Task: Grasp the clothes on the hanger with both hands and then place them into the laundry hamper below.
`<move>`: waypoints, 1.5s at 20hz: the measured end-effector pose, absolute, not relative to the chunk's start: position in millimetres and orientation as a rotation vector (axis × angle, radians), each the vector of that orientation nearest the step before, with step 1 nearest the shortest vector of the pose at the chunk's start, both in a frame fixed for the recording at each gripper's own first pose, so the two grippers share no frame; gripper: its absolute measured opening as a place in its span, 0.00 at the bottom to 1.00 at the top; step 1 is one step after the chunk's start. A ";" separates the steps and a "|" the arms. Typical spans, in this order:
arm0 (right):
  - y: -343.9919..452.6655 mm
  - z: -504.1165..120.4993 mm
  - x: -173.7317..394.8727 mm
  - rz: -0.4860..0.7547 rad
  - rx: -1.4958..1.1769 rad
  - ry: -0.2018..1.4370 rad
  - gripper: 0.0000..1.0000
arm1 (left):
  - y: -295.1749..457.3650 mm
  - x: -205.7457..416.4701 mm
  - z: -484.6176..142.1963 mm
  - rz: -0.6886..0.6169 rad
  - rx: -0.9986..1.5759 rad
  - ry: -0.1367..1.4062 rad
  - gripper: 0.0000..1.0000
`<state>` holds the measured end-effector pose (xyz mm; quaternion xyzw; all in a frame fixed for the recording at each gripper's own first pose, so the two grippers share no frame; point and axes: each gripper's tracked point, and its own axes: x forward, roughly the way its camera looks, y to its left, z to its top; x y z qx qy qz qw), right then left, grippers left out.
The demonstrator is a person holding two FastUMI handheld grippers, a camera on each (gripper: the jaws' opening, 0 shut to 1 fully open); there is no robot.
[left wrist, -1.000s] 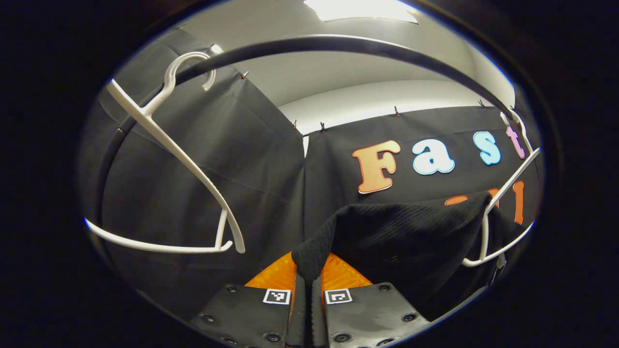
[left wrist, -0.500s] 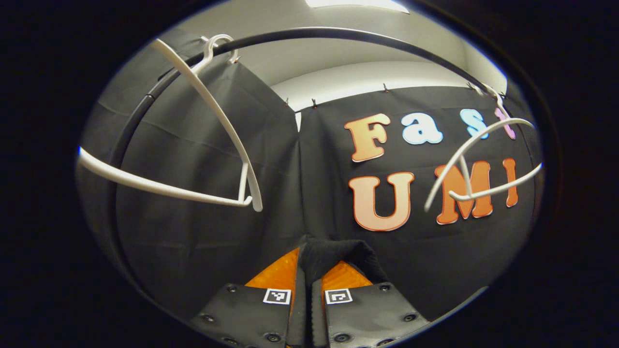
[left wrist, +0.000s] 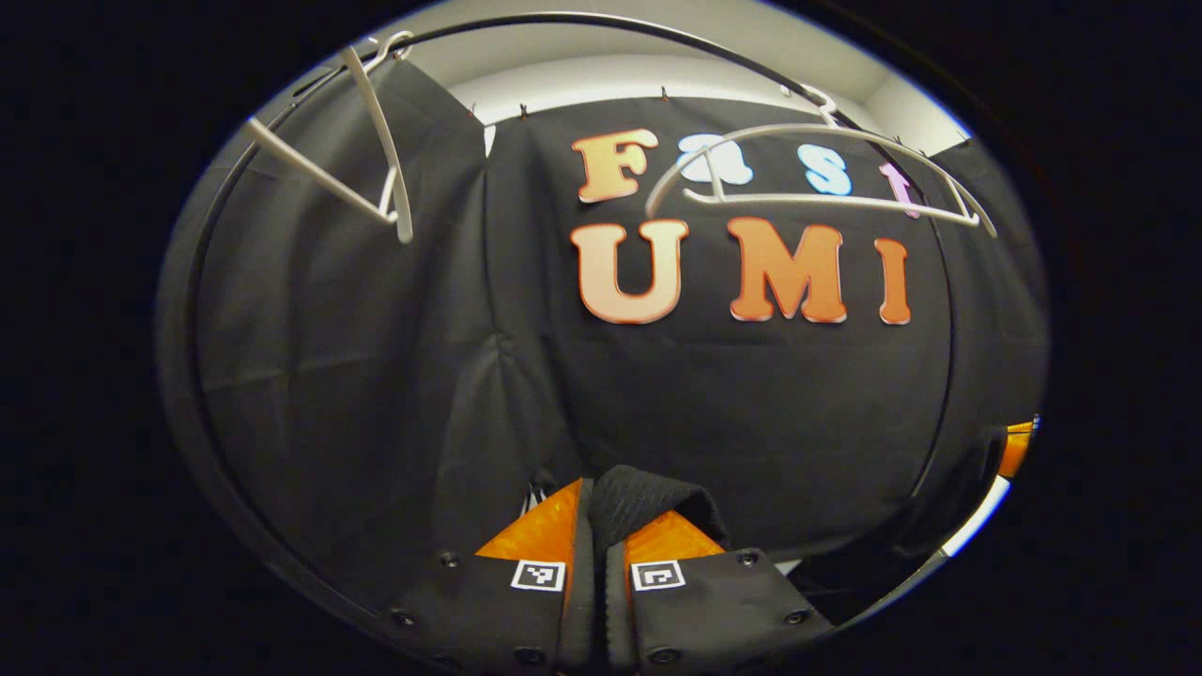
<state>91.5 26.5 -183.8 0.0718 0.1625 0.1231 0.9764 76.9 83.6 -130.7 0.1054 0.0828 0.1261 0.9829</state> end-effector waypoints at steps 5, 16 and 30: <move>37.8 -261.3 62.0 0.252 0.118 0.485 0.01 | 65.9 58.6 -217.2 0.197 0.203 0.369 0.10; 36.4 -333.6 33.5 0.202 0.175 0.686 0.29 | 74.5 34.3 -293.0 0.188 0.212 0.592 0.37; 40.4 -320.4 28.5 0.199 0.206 0.667 0.83 | 78.9 5.0 -334.7 0.167 0.160 0.738 0.99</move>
